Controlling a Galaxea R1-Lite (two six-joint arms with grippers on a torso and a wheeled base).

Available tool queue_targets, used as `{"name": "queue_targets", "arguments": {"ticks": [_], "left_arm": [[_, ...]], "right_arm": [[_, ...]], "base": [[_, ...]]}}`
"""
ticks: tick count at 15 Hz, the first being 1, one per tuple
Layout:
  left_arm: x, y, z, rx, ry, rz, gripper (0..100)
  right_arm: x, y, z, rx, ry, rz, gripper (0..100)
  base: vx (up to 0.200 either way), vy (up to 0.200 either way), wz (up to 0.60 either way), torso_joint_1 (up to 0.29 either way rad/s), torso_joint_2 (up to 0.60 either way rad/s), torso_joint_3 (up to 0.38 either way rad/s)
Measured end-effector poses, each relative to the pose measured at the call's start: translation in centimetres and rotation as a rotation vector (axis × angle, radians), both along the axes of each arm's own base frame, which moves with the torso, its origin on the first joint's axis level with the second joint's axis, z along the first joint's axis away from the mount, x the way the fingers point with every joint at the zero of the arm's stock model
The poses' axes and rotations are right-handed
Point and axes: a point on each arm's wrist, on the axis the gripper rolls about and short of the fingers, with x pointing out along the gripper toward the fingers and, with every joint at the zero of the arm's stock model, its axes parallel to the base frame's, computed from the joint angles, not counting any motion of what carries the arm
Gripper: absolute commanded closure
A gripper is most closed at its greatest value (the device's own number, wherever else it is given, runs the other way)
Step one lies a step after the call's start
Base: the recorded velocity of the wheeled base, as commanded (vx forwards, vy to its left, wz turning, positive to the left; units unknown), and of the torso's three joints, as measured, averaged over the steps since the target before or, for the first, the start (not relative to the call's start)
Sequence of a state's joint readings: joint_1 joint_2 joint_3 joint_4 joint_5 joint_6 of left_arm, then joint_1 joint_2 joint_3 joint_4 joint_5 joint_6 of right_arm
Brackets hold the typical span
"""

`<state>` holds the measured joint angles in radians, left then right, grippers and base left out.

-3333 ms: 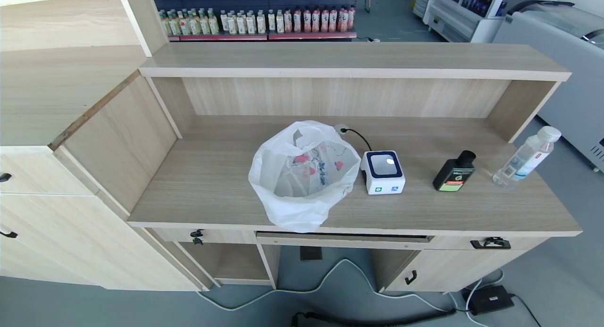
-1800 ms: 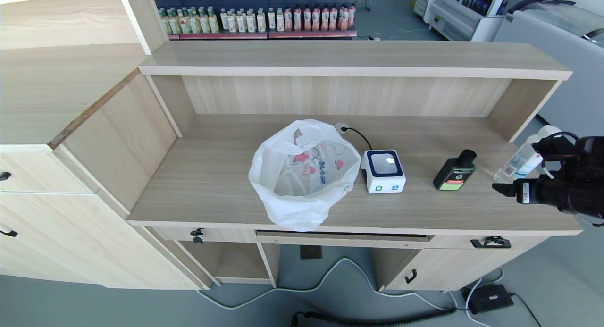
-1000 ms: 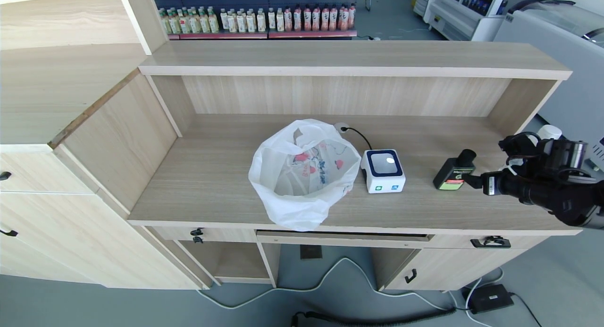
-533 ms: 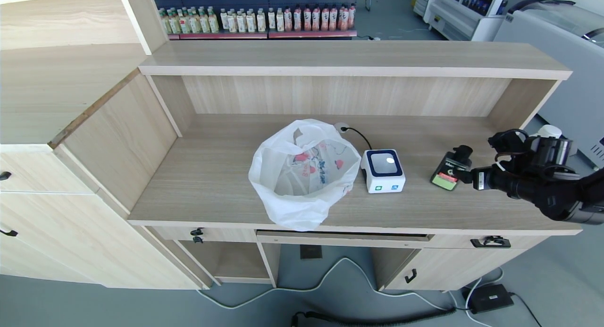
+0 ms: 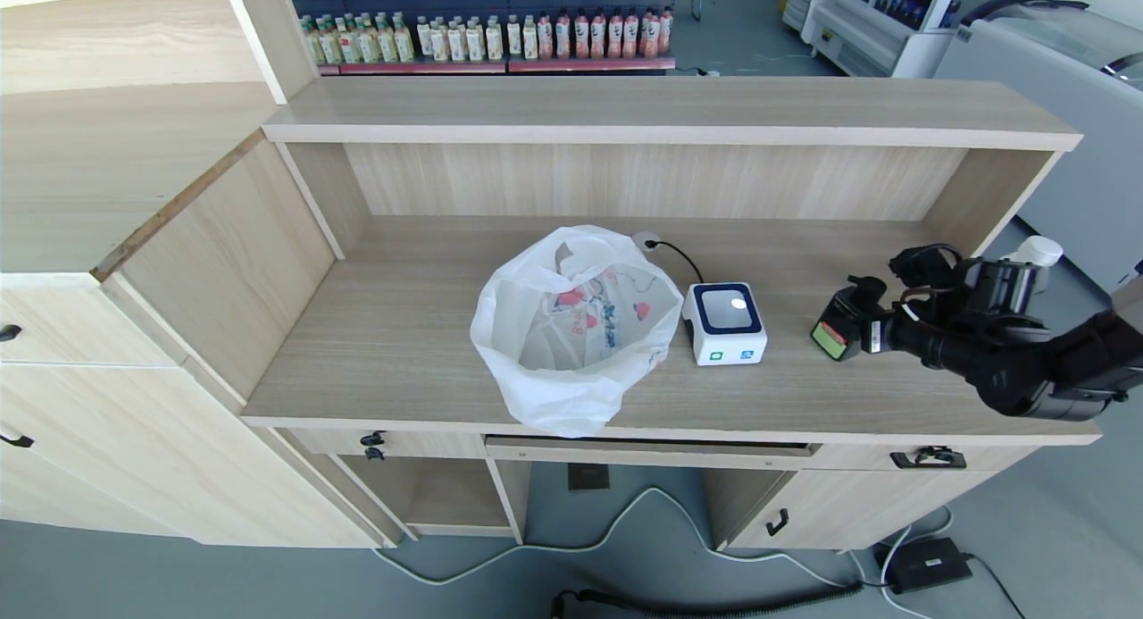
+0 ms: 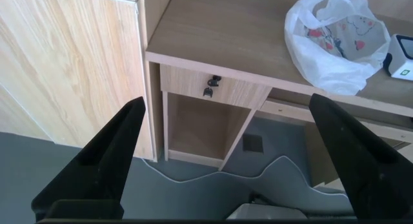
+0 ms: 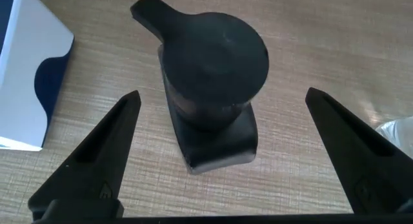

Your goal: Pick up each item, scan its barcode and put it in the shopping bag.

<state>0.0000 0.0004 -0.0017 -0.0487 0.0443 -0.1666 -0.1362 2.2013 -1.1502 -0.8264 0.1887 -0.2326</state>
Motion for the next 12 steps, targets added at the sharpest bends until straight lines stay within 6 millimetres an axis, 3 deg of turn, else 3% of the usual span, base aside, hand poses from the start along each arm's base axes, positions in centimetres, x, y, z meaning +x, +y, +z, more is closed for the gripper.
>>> {"name": "queue_targets", "arguments": {"ticks": [5,6,12], "left_arm": [[0.0,0.0,0.0,0.0,0.0,0.0,0],[0.0,0.0,0.0,0.0,0.0,0.0,0],[0.0,0.0,0.0,0.0,0.0,0.0,0]], "right_arm": [[1.0,0.6,-0.5,0.014,-0.009,0.083,0],[1.2,0.7,-0.7,0.013,-0.008,0.089,100],[2.0,1.6,-1.1,0.003,-0.014,0.108,100]], "base": [[0.0,0.0,0.0,0.0,0.0,0.0],[0.0,0.0,0.0,0.0,0.0,0.0],[0.0,0.0,0.0,0.0,0.0,0.0]]}}
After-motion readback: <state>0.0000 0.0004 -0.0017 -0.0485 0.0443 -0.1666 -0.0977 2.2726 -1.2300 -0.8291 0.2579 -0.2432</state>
